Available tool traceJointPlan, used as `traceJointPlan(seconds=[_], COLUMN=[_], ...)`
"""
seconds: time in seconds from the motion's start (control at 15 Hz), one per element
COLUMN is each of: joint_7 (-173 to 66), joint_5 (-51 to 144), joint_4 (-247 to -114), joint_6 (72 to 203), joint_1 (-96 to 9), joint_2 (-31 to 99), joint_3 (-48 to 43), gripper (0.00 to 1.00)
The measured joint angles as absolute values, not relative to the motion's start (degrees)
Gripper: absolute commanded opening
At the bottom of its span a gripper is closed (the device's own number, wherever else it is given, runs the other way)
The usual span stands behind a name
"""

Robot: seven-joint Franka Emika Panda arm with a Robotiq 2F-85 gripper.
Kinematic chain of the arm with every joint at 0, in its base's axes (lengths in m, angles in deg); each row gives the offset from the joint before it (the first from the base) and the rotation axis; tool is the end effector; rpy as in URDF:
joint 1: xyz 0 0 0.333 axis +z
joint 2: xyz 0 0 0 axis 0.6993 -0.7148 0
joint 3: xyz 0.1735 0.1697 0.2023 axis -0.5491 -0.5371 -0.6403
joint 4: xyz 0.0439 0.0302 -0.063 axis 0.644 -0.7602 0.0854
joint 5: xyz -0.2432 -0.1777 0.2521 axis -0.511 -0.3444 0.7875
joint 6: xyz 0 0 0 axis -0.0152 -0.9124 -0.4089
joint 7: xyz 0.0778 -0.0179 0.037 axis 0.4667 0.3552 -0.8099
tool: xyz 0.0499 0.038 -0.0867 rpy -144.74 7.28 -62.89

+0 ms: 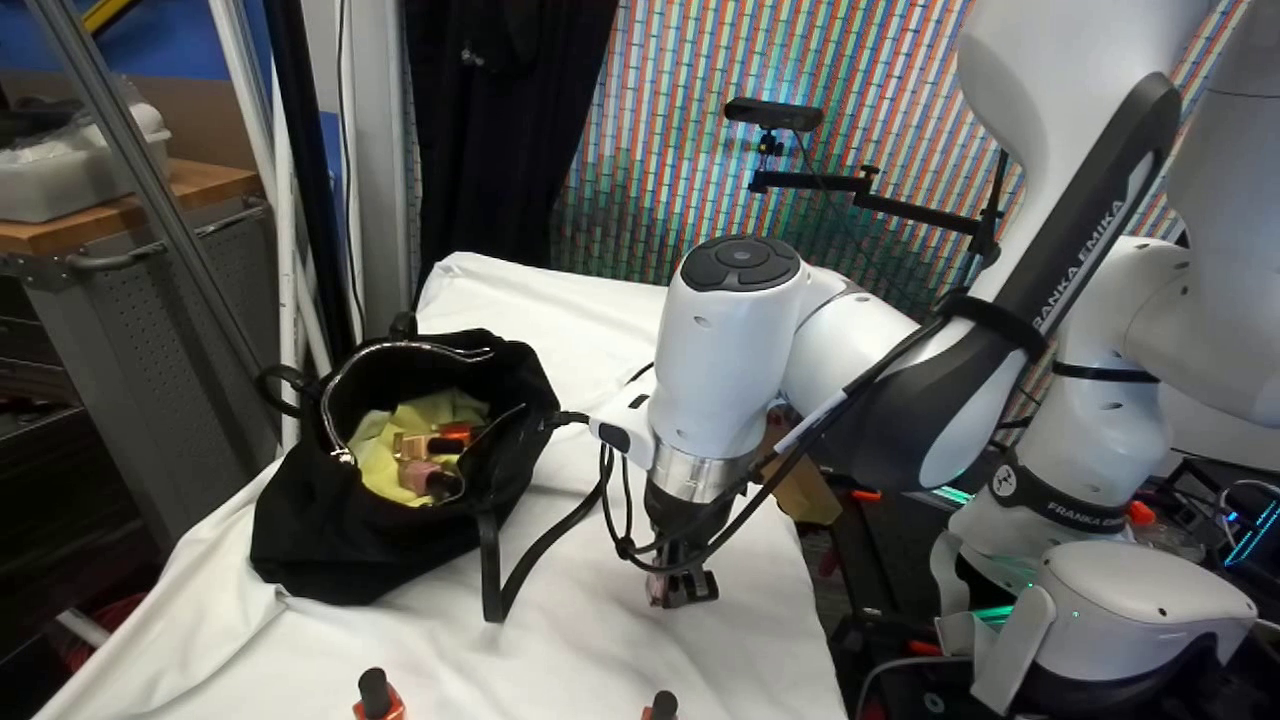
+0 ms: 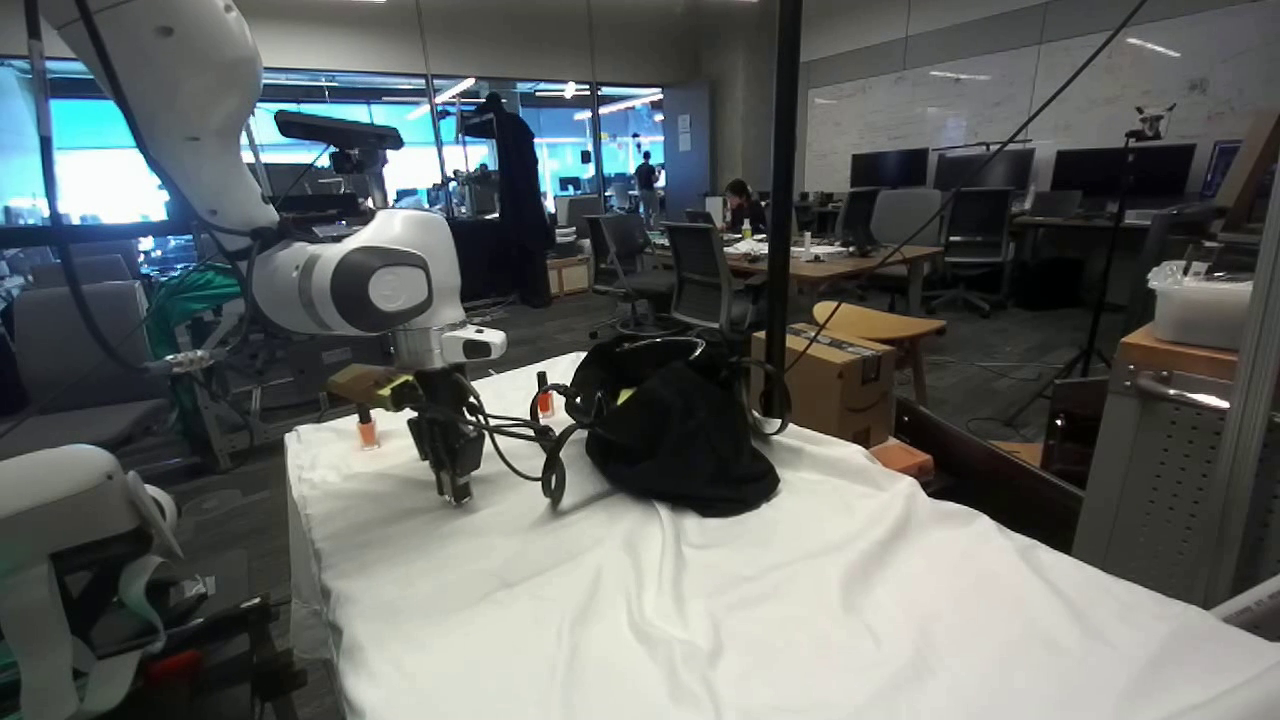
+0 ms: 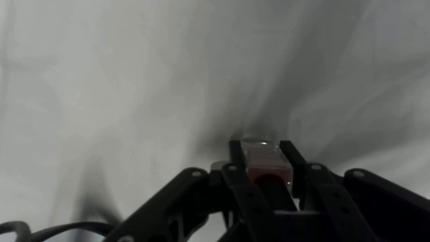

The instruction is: Put all the nail polish in the black bag

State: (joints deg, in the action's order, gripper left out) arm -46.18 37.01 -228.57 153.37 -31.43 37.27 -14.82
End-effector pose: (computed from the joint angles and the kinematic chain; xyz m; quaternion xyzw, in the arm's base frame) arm 0.4412 0.1809 0.2041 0.9836 0.1751 -0.0143 0.0407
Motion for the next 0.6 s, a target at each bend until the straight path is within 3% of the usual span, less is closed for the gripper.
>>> traceJointPlan(seconds=[0.6], joint_7=[-44.7], joint_5=[34.2], joint_4=[-228.6], joint_6=[153.0], joint_1=[-30.8], joint_2=[37.9], joint_3=[-14.6], gripper=[0.21])
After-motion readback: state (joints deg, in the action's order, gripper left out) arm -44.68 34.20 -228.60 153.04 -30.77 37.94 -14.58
